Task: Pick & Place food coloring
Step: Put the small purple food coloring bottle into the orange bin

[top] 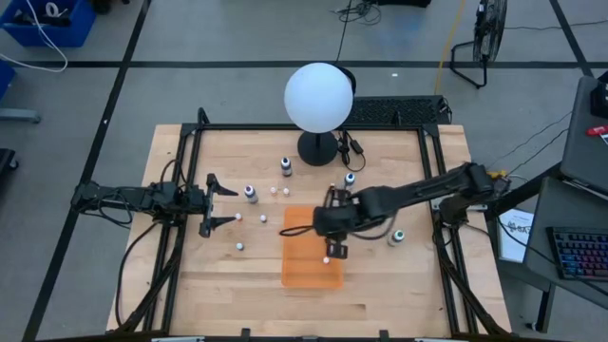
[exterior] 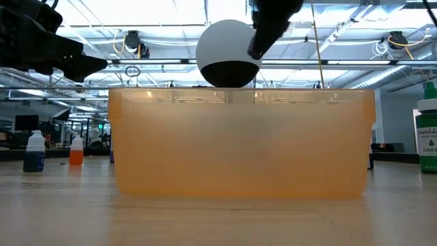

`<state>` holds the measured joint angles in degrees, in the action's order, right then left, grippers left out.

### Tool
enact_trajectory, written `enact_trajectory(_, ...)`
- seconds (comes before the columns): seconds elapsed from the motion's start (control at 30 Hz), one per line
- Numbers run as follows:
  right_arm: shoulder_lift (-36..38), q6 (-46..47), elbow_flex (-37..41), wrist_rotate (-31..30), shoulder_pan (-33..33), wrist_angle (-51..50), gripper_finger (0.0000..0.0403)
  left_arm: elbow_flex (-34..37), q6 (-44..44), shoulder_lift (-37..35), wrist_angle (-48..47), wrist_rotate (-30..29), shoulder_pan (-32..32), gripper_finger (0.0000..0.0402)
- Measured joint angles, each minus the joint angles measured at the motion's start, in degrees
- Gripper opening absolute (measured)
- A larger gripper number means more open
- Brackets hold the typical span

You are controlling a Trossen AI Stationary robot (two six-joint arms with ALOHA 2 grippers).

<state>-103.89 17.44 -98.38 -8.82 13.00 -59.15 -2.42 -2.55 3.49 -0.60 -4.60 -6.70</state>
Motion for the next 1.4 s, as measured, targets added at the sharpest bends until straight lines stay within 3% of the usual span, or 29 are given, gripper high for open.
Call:
enact_trajectory(0.17, -9.13, -4.05, -8.36, 3.09, -2.25, -6.7, 0.0054, 0.0, 0.0, 0.0, -0.04, 0.02, -0.02, 0.0351)
enact_trajectory(0.5, -18.46, -7.7, -4.78, 4.55, -5.82, -5.71, 0.0054, 0.0, 0.0, 0.0, 0.37, 0.0, -0.02, 0.0351)
enact_trajectory(0.83, -19.7, -7.76, 3.0, 7.62, -6.94, 1.0, 0.0054, 0.0, 0.0, 0.0, 0.37, 0.0, -0.01, 0.0351)
enact_trajectory(1.1, -19.37, -7.55, 4.96, 7.64, -6.95, 4.59, 0.0058, 0.0, 0.0, 0.0, 0.37, 0.0, 0.0, 0.0351)
enact_trajectory(1.4, -19.04, -6.1, 5.13, 8.77, -6.76, 5.33, 0.0128, 0.0, 0.0, 0.0, 0.38, 0.0, 0.0, 0.0351)
